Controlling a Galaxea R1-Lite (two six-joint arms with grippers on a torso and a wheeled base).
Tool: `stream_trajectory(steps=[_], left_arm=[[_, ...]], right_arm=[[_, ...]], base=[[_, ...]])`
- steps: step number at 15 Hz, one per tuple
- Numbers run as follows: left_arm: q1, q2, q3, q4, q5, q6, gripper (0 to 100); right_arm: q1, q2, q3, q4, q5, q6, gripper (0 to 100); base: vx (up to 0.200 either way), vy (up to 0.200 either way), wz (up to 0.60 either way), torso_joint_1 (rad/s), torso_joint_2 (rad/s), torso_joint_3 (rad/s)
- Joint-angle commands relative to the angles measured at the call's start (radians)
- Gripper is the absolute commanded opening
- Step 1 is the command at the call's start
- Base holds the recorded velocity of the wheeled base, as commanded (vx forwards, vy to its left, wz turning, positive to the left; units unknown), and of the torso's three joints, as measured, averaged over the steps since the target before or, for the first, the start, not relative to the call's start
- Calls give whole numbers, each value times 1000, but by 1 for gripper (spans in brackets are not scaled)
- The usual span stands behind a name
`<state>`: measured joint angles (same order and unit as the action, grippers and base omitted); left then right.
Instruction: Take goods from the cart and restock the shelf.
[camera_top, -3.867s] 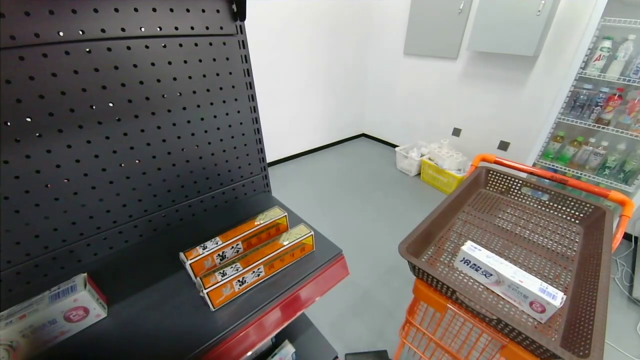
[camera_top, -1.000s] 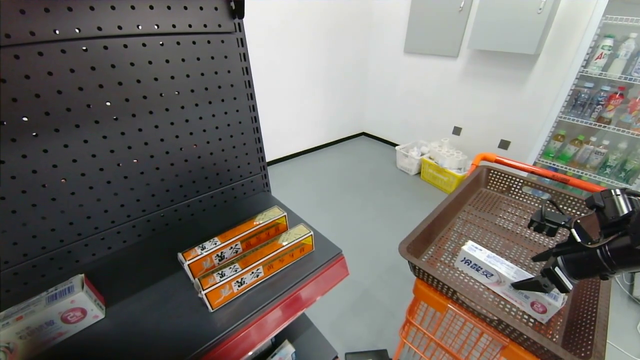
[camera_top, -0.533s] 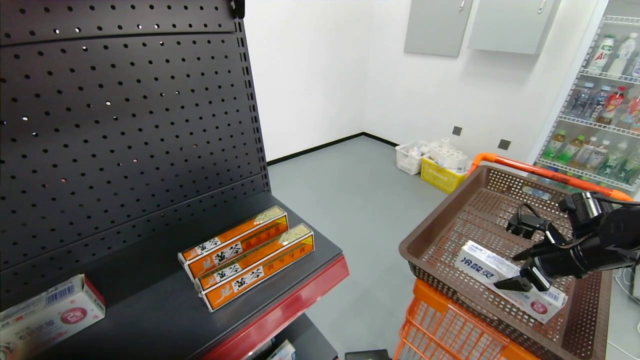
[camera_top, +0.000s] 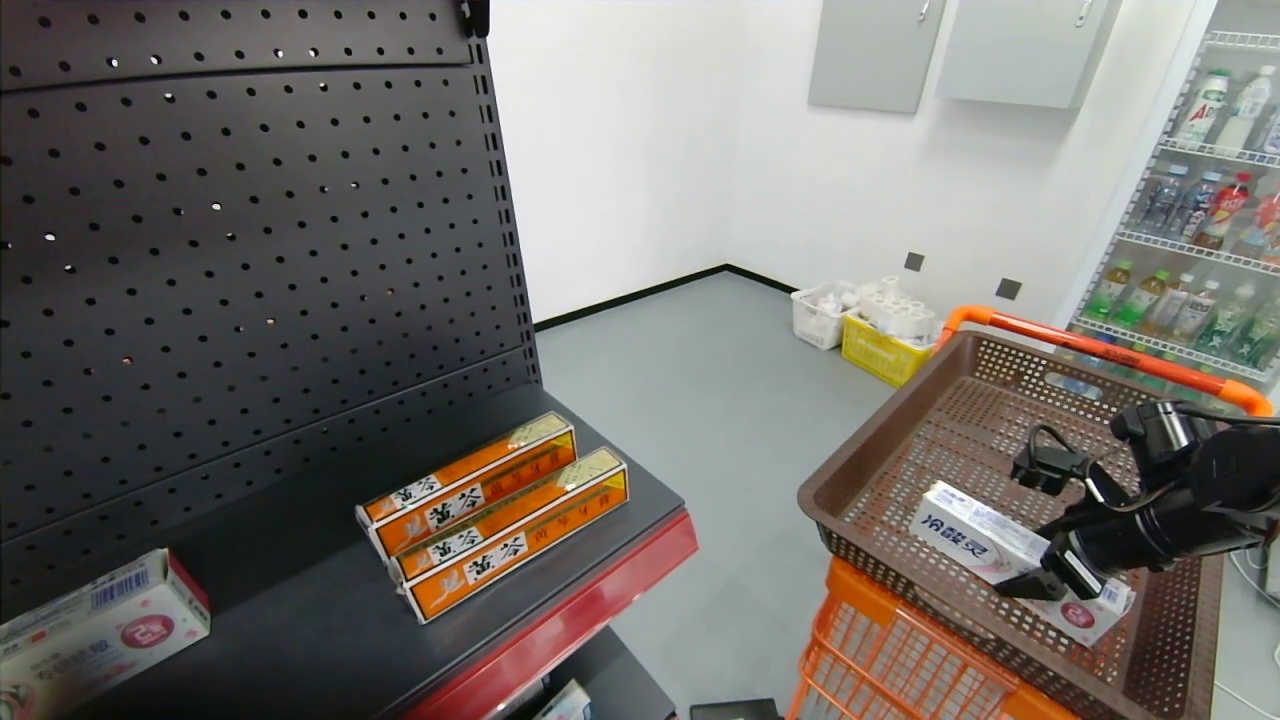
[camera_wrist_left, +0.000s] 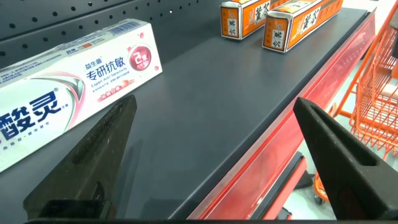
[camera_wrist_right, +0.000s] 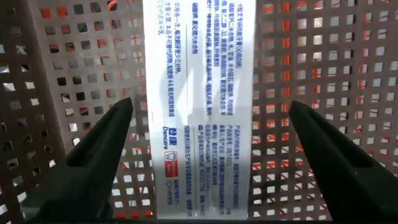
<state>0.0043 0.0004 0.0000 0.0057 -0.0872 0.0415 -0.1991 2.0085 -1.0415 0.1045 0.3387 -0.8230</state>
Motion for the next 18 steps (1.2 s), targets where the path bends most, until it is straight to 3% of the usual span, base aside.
stream_trajectory(steps=[1,4,5,13,18], left_arm=[[0,0,0,0,0,0,100],[0,0,0,0,0,0,100],[0,0,0,0,0,0,100],[0,0,0,0,0,0,100],[0,0,0,0,0,0,100]], right_arm=[[-2,3,3,0,-1,-1,100],[-2,6,12,0,-1,-2,100],[0,6,15,0,-3,-2,0],[1,-40,37,4,-1,2,0],[1,-126,24,0,3,94,0]], base=[[0,0,0,0,0,0],[0,0,0,0,0,0],[0,0,0,0,0,0],[0,0,0,0,0,0],[0,0,0,0,0,0]])
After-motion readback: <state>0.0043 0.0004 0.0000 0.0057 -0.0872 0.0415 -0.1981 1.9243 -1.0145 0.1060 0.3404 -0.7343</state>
